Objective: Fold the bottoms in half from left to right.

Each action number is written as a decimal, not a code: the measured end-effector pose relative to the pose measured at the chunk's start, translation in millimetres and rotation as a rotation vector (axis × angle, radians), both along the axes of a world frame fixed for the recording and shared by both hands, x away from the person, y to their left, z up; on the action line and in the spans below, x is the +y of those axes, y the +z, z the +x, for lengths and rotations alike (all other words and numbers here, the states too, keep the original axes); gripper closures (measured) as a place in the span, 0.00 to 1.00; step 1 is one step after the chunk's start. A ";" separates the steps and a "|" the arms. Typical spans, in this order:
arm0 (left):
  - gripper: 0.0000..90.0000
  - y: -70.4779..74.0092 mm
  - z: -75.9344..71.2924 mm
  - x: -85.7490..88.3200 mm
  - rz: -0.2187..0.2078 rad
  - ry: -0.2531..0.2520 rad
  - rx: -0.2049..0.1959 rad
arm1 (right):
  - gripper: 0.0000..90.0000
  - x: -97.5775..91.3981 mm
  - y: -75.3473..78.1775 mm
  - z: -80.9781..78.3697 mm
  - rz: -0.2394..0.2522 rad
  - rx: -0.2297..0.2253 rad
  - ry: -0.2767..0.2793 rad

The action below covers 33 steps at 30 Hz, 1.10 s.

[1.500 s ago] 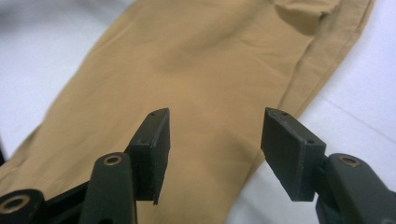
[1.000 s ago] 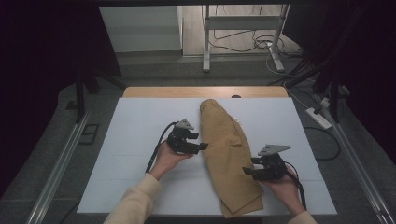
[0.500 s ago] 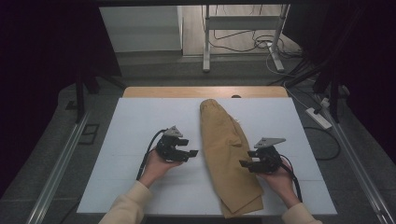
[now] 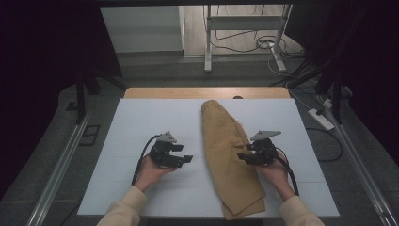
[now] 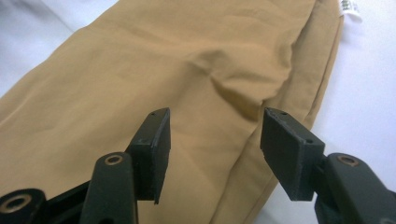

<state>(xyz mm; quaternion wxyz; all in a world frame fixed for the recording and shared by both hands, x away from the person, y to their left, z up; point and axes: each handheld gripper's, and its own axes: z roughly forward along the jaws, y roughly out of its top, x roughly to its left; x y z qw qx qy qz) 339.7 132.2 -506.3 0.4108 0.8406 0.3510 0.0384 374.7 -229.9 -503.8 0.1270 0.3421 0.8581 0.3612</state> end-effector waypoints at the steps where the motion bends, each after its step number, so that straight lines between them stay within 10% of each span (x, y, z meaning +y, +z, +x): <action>1: 0.36 0.0 0.0 -0.4 0.000 0.000 0.000 | 0.48 0.8 0.0 2.1 -0.003 -0.003 -0.002; 18: 0.35 3.5 -0.8 2.4 -0.015 0.017 -0.008 | 0.73 9.5 -14.2 30.3 -0.050 0.002 -0.021; 33: 0.35 5.4 -1.1 4.9 -0.018 0.024 -0.012 | 0.95 5.9 1.1 17.9 -0.077 -0.044 0.001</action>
